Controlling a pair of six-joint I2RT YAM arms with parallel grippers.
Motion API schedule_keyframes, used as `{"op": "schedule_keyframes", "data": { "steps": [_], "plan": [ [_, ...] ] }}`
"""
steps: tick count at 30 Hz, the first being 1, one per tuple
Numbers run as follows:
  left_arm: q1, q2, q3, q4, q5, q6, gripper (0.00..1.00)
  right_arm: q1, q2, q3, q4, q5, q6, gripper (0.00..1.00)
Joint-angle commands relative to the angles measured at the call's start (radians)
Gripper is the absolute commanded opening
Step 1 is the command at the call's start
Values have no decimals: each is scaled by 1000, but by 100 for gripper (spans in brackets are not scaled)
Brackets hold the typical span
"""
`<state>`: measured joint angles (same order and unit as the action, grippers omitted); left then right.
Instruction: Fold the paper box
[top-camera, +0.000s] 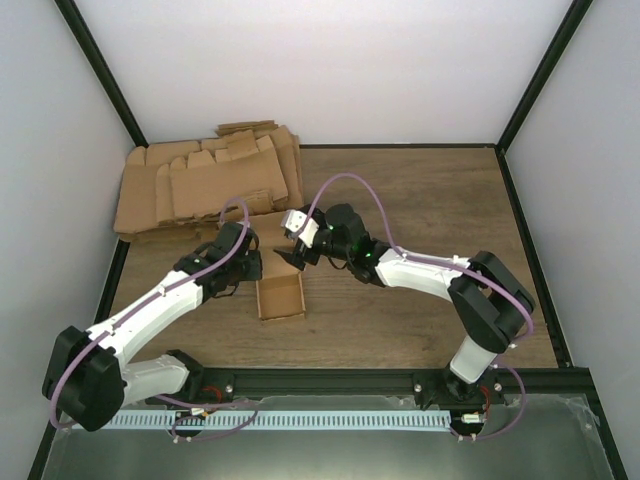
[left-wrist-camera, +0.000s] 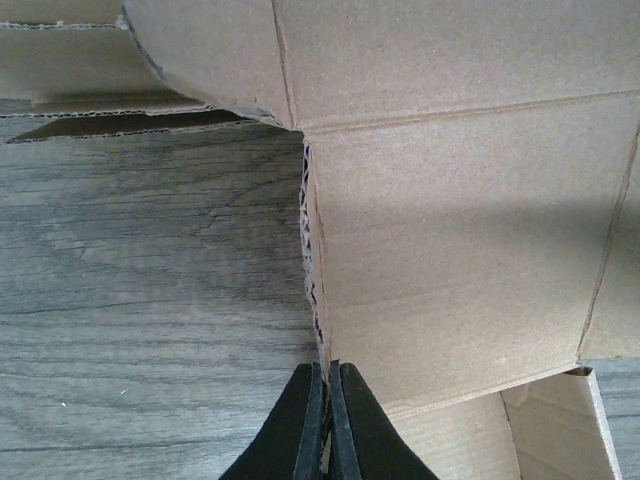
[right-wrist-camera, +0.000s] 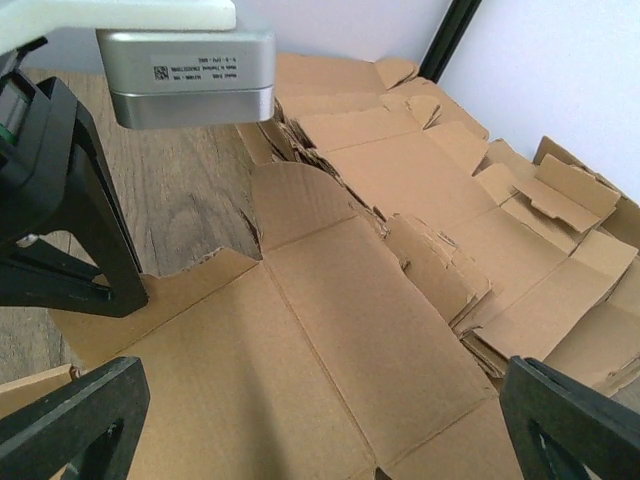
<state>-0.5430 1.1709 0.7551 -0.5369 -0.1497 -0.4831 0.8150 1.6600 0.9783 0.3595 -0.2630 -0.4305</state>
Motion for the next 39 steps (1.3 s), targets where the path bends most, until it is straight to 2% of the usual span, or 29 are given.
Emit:
{"op": "schedule_keyframes", "data": {
  "steps": [1, 3, 7, 15, 19, 24, 29, 33, 39],
  "plan": [
    [2, -23, -9, -10, -19, -11, 4, 6, 33, 59, 0, 1, 7, 100],
    [2, -23, -10, -6, -14, -8, 4, 6, 36, 69, -16, -5, 6, 100],
    [2, -16, -16, 21, 39, 21, 4, 6, -30, 0, 55, -21, 27, 100],
    [0, 17, -29, 88, 121, 24, 4, 4, -204, -94, 47, 81, 232, 100],
    [-4, 11, -35, 113, 126, 26, 4, -4, -260, -126, -11, 129, 292, 100],
    [-14, 9, -37, 137, 135, 31, 4, -68, -347, -164, -79, 132, 455, 100],
    [-28, 5, -34, 158, 128, 36, 4, -83, -366, -128, -272, 124, 552, 99],
    [-52, 5, -33, 175, 107, 44, 4, -86, -401, -151, -350, 153, 615, 96],
    [-107, 12, -36, 202, 62, 41, 4, -127, -418, -154, -440, 131, 692, 97]
  ]
}}
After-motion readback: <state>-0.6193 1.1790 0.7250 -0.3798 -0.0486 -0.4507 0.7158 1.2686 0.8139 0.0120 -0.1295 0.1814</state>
